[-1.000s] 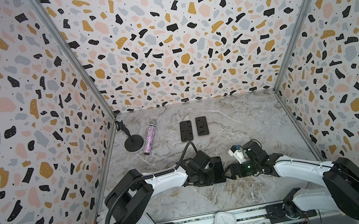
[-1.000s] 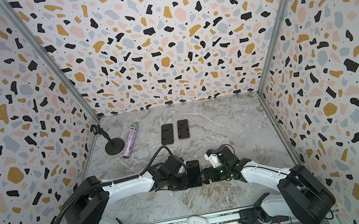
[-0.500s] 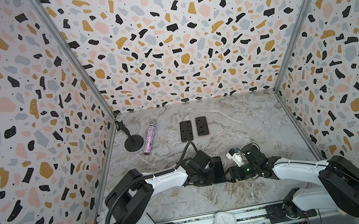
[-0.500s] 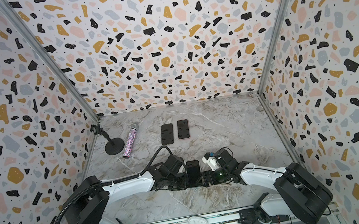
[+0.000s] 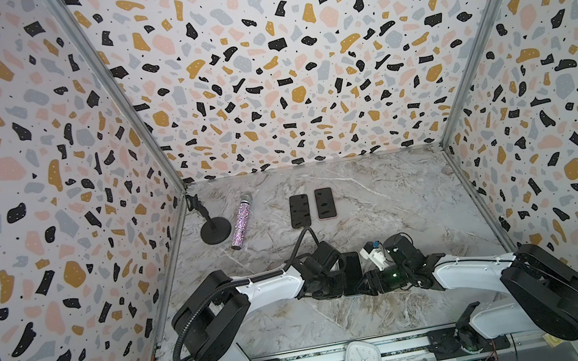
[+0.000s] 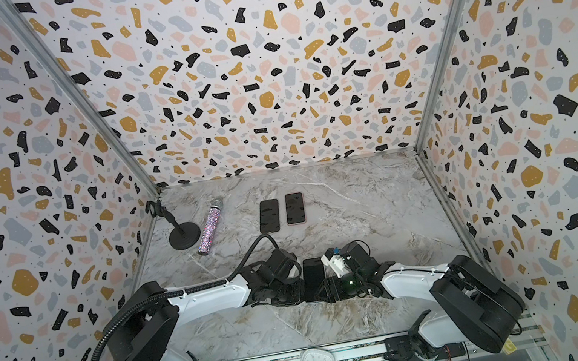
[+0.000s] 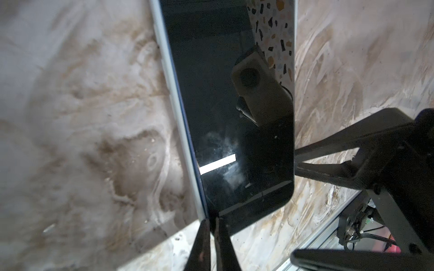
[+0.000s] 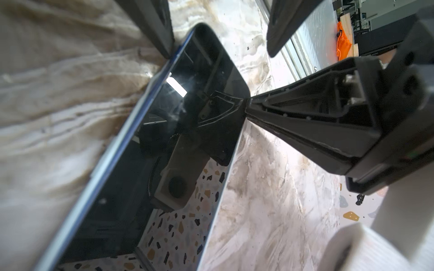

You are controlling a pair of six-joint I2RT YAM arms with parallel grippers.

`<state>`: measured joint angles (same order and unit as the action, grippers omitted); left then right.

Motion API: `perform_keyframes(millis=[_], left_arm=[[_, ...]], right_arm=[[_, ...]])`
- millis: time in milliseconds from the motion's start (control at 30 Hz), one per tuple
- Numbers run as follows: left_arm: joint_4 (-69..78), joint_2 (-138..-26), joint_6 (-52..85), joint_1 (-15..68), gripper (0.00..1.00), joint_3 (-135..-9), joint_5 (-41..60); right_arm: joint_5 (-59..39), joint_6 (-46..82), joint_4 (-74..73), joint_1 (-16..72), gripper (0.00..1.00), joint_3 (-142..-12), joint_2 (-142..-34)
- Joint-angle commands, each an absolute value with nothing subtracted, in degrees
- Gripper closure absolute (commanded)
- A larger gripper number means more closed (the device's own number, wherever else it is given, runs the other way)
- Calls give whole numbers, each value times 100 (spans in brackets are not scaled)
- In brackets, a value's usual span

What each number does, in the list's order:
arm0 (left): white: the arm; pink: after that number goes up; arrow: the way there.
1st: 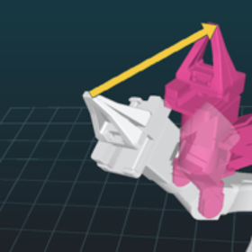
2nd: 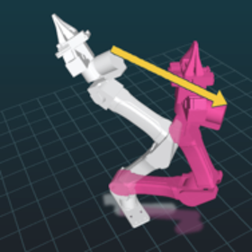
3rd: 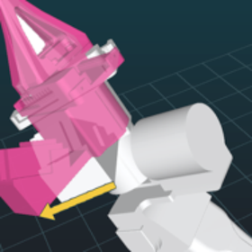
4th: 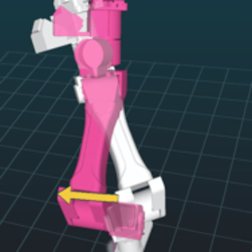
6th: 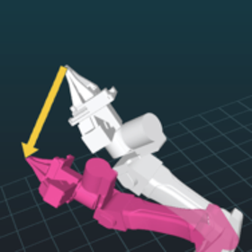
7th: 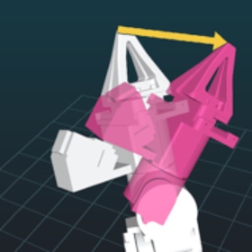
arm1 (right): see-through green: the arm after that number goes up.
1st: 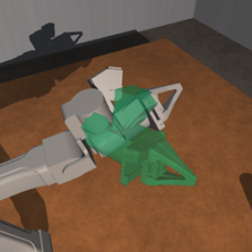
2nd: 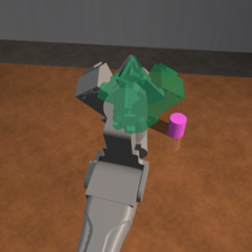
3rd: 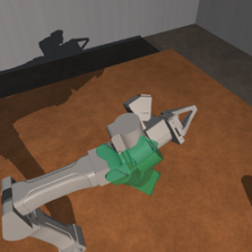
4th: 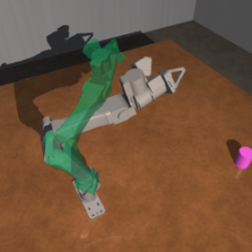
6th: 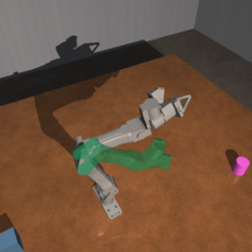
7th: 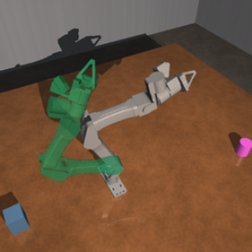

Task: Put the phone into the phone case

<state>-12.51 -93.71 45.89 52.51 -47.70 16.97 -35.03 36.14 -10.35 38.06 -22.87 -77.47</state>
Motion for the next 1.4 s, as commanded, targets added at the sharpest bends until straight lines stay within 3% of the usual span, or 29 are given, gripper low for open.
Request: perform_keyframes(millis=[0, 233, 400, 600, 833, 1367], left_arm=[[-1114, -9626, 4535, 5304, 94, -4689, 1669], [-1124, -9624, 4514, 5302, 95, -4625, 1635], [-1510, -9415, 4363, 5299, 94, -4798, 1328], [-1576, -9033, 4193, 5265, 77, -4863, 1137], [-752, -8744, 4383, 5068, 64, -4452, 1547], [127, -9199, 4652, 4931, 64, -3946, 2188]], right_arm=[[-3680, 3612, -1099, 4004, 39, -2276, -7971], [-3605, 3571, -963, 4043, 41, -2349, -8019], [-2939, 3280, -80, 4025, 40, -2655, -7598], [-2425, 3243, 541, 4028, 39, -2777, -7131], [-2454, 3418, 547, 4026, 55, -2672, -6943], [-2739, 3586, 86, 4052, 73, -2631, -7233]])
